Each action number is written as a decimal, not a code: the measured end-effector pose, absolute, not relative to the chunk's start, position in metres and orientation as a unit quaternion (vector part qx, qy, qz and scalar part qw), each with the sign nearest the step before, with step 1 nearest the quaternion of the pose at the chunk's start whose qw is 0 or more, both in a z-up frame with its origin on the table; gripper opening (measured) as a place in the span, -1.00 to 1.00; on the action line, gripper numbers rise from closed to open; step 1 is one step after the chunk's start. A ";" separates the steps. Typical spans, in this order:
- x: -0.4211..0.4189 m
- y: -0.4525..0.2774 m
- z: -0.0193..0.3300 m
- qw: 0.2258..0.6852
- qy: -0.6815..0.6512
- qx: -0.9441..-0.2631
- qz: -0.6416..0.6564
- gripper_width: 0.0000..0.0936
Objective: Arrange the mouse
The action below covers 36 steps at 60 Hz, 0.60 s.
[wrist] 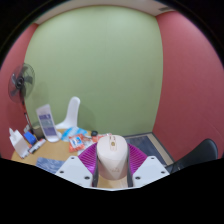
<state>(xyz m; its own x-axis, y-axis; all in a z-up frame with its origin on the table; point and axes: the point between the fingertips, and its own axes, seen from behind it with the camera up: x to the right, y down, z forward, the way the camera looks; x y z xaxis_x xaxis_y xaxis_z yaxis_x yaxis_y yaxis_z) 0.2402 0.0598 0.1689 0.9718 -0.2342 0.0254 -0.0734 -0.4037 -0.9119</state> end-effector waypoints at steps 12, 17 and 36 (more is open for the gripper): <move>0.101 0.057 0.179 0.545 0.060 -0.836 0.007 -0.20; 0.053 0.052 0.112 0.503 0.041 -0.863 0.020 -0.19; 0.018 0.041 0.001 0.437 0.010 -0.899 -0.003 0.31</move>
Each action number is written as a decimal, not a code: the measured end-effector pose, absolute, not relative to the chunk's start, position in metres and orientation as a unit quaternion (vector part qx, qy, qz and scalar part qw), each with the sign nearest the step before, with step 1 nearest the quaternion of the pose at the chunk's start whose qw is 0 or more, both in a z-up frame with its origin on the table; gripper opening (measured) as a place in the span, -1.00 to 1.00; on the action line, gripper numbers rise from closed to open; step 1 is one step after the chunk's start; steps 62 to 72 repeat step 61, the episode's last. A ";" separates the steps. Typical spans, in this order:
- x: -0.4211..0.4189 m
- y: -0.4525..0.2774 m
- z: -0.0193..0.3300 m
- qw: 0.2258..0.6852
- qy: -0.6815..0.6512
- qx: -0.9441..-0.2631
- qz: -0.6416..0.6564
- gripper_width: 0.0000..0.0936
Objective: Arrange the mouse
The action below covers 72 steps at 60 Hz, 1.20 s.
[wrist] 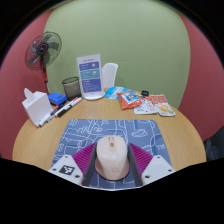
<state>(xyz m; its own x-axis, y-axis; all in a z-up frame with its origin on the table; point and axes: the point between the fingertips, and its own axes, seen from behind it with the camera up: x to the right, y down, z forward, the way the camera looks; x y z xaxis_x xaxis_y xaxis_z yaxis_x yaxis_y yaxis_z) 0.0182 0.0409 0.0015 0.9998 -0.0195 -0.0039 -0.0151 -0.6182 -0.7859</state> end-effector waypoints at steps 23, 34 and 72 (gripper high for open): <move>0.001 -0.072 0.135 0.458 0.005 -0.888 -0.037 0.80; -0.016 -0.157 0.173 0.461 -0.003 -0.887 -0.033 0.79; -0.021 -0.285 0.206 0.476 -0.002 -0.879 -0.040 0.79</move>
